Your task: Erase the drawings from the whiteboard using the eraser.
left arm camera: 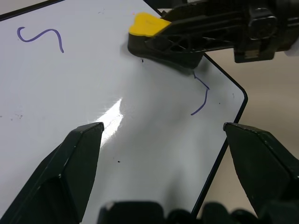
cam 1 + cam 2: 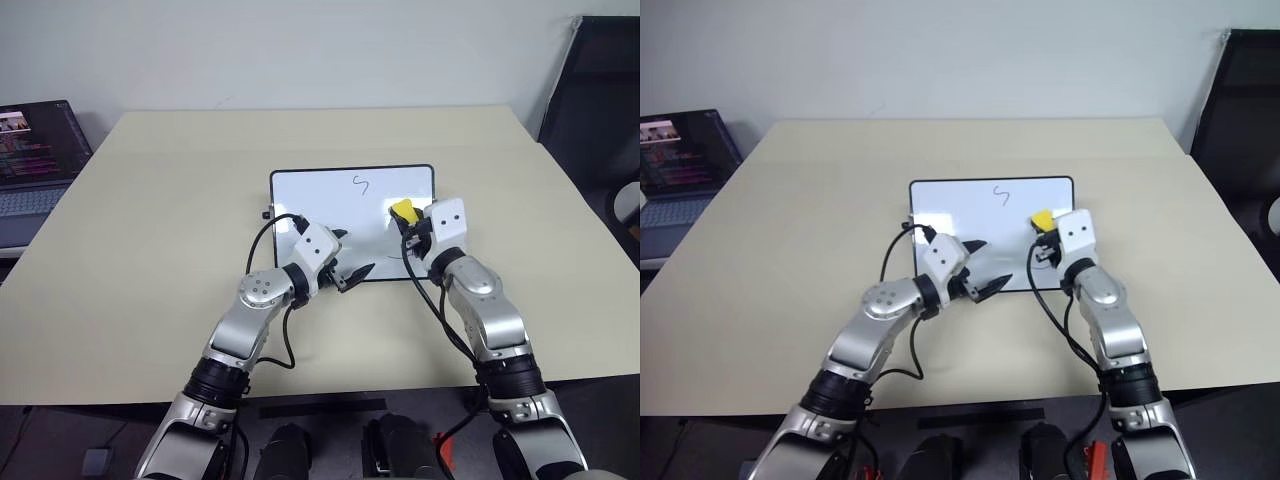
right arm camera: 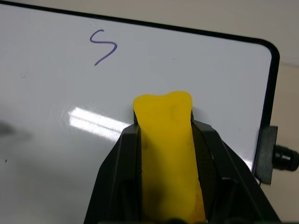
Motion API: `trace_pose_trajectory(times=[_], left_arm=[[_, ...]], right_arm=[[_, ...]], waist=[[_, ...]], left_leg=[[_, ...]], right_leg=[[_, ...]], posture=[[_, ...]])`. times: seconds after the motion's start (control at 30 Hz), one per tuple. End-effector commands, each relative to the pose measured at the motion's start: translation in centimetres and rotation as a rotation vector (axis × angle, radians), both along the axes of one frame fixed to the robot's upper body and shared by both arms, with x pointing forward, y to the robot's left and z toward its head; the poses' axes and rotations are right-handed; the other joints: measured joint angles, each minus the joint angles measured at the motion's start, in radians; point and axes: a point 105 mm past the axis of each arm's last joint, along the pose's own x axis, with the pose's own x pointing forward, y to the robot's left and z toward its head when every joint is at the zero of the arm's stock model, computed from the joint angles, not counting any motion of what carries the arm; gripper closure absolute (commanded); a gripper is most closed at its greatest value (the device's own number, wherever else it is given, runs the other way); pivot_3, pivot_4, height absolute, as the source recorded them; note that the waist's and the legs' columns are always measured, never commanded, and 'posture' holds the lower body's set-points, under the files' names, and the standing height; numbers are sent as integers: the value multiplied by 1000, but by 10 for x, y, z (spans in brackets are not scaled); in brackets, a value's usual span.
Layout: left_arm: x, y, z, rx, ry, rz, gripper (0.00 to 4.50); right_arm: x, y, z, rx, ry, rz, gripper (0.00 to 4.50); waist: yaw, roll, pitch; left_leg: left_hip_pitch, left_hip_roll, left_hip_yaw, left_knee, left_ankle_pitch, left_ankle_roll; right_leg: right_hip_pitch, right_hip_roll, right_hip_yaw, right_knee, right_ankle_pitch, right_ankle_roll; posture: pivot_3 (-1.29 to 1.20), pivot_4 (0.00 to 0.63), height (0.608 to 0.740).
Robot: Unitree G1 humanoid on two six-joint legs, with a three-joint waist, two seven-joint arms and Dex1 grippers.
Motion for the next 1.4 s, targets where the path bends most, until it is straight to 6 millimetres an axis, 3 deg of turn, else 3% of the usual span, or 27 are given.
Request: trace_pose_trajectory(times=[0.03, 0.43, 0.97, 1.4], left_arm=[[1, 2, 14, -23, -51, 9, 0], [3, 3, 12, -22, -46, 12, 0], [7, 8, 14, -30, -54, 37, 0], [5, 12, 14, -33, -53, 54, 0]], right_arm=[[-7, -3, -12, -19, 42, -3, 3371], [-16, -19, -18, -34, 69, -35, 3371], [16, 23, 7, -101, -38, 25, 3371], [0, -4, -15, -205, 27, -28, 3371]], waist=[[0, 0, 0], [1, 0, 0], [-9, 0, 0], [-1, -1, 0]], left_leg=[[0, 0, 1, 0, 0, 0], [1, -1, 4, 0, 0, 0], [4, 0, 11, 0, 0, 0], [4, 0, 11, 0, 0, 0]], right_leg=[[0, 0, 1, 0, 0, 0], [0, 1, 7, -1, 0, 1], [0, 3, 11, -1, 2, 3], [0, 3, 11, -2, 2, 4]], posture=[[0, 150, 740], [0, 150, 740], [0, 150, 740], [0, 150, 740]])
